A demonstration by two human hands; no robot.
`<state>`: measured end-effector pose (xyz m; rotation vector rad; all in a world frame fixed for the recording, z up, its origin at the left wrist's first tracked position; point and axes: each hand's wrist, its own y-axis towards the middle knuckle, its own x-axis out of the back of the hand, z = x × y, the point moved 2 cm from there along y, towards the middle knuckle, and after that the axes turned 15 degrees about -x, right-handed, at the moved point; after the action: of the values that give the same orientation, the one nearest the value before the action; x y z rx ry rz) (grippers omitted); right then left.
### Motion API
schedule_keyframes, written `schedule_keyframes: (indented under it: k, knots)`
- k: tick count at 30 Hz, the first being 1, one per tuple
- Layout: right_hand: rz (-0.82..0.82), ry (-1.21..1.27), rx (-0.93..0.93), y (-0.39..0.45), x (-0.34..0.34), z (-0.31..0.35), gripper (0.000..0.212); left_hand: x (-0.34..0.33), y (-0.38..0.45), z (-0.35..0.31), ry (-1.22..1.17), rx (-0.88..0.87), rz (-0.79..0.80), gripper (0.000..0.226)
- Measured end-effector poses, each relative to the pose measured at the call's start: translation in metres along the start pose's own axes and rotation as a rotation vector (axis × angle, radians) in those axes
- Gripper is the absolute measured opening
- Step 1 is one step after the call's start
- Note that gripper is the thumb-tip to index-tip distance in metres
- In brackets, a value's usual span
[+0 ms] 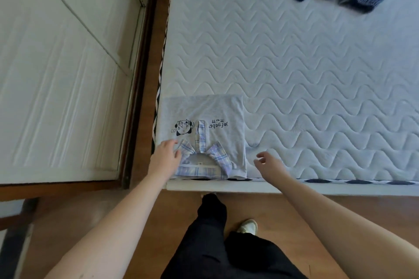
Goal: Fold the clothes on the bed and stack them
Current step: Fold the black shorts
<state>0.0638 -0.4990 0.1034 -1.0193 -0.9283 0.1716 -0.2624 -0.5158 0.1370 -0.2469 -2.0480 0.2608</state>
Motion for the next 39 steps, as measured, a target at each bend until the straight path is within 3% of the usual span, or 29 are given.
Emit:
schedule_keyframes:
  k: [5,12,22,28,33,39]
  knots:
    - [-0.15,-0.139,0.233,-0.072,0.061,-0.006,0.05,0.047,-0.021,-0.116,0.377,-0.452,0.07,0.043]
    - [-0.539,-0.376,0.428,-0.172,0.116,-0.031,0.058,0.1,-0.066,-0.213,0.599,-0.594,-0.007,0.054]
    - [-0.749,-0.298,0.273,-0.232,0.172,-0.045,0.061,0.145,-0.055,-0.289,0.589,-0.788,-0.062,0.064]
    - [-0.885,-0.373,0.201,-0.259,0.195,-0.032,0.061,0.182,-0.047,-0.317,0.516,-0.858,-0.186,0.08]
    - [-0.964,-0.24,0.114,-0.279,0.214,-0.022,0.061,0.201,-0.034,-0.33,0.515,-0.97,-0.179,0.073]
    - [-0.991,-0.227,-0.01,-0.305,0.218,-0.056,0.062,0.179,-0.034,-0.374,0.51,-1.142,-0.086,0.067]
